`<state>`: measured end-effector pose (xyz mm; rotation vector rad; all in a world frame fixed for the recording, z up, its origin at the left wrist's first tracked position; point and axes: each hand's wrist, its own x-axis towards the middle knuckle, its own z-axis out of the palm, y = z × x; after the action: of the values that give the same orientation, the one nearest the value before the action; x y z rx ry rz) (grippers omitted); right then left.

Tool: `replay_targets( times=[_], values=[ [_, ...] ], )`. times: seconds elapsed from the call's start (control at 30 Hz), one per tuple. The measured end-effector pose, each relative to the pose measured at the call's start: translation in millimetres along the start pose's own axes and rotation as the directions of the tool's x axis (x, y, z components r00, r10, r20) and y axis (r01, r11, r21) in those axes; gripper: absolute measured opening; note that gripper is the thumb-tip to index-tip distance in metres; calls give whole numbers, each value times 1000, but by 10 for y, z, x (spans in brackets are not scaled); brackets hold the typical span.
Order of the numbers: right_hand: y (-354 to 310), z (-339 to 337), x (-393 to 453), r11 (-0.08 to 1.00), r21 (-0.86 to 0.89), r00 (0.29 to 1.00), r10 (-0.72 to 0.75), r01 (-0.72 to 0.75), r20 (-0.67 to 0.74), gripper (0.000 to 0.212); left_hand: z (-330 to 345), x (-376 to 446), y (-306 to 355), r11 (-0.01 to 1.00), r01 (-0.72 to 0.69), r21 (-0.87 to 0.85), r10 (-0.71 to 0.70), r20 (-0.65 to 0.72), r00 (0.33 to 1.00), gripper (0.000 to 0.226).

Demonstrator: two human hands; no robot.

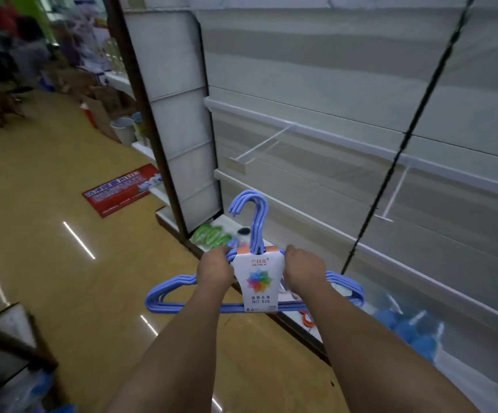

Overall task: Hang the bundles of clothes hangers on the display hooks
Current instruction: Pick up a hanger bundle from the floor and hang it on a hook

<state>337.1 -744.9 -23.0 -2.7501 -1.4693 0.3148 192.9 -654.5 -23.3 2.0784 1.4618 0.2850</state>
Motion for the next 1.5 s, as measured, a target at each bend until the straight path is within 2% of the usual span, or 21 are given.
replay_targets(
  times=[0.2,0.4,0.53,0.73,0.9,1.2,1.5],
  values=[
    [-424,-80,649,992,-46,993,-113,114,12,29,-271,586,-176,997,81,-3,-81,-41,996,40],
    [-967,-89,1201,987,-73,989,-144,145,15,34,-538,1133,-517,993,112,-31,-114,-56,992,40],
    [-1399,-112,1502,994,-36,995,-104,104,-7,31,-801,1525,-770,997,73,-20,-74,-52,996,35],
    [-2262,-234,1926,999,40,998,-3,5,-56,25,-1365,2265,-1226,999,-5,44,7,-26,1000,40],
    [-2866,-149,2192,998,59,997,32,-28,-76,28,-1706,2803,-1614,998,-37,49,37,9,999,40],
    [-3416,-64,2769,998,35,997,60,-59,-47,38,-1948,3490,-1992,997,-68,29,67,46,997,40],
    [-3594,-194,3624,989,46,988,146,-144,-56,36,-2037,4492,-1876,992,-119,50,115,75,991,40]
  ],
)
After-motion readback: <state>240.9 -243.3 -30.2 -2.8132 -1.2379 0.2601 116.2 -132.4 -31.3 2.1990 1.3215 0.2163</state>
